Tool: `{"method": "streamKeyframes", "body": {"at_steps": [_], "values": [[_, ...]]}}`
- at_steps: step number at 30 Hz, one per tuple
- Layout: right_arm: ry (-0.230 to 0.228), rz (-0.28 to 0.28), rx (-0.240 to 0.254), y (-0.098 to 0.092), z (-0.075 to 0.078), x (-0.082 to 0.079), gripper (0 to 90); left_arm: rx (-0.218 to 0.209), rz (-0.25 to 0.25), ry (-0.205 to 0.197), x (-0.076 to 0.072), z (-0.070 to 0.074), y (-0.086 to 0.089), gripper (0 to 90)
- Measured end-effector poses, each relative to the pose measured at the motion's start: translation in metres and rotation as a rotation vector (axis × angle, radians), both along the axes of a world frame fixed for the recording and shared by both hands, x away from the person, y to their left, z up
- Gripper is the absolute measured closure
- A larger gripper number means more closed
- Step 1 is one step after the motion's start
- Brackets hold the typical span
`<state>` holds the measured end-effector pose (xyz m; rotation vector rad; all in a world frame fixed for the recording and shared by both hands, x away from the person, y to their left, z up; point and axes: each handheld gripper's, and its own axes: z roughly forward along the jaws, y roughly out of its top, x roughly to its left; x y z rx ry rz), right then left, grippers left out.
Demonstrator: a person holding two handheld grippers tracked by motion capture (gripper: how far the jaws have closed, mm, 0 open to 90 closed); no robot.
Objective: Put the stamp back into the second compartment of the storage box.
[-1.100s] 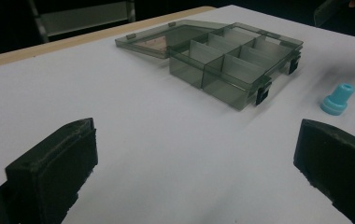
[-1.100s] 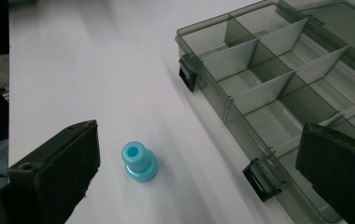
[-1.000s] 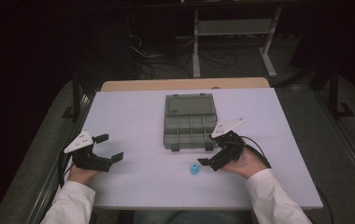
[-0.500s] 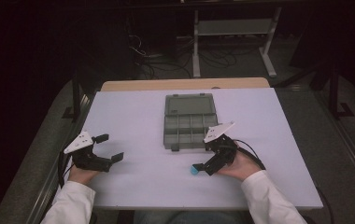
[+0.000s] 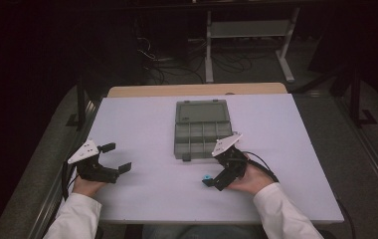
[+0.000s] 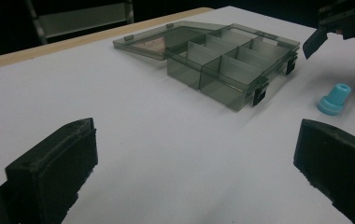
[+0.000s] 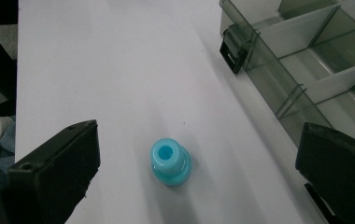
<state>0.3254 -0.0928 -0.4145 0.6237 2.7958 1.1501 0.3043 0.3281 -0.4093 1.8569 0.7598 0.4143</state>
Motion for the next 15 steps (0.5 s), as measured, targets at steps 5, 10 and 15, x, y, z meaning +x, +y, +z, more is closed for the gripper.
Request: {"method": "streamKeyframes", "body": {"at_steps": [5, 10, 15], "values": [[0.012, 0.006, -0.008, 0.0024, -0.0036, -0.0011, 0.0, 0.003, -0.001, 0.002, -0.0001, -0.0001, -0.0003, 0.0], [0.009, 0.018, -0.023, 0.0037, -0.0055, -0.0012, 0.0, 0.004, -0.001, 0.003, -0.0001, -0.0003, -0.001, 0.0], [0.019, 0.019, -0.042, 0.0058, -0.0078, -0.0022, 0.0, 0.0, 0.0, 0.002, -0.0003, -0.0003, -0.0015, 0.0]]}}
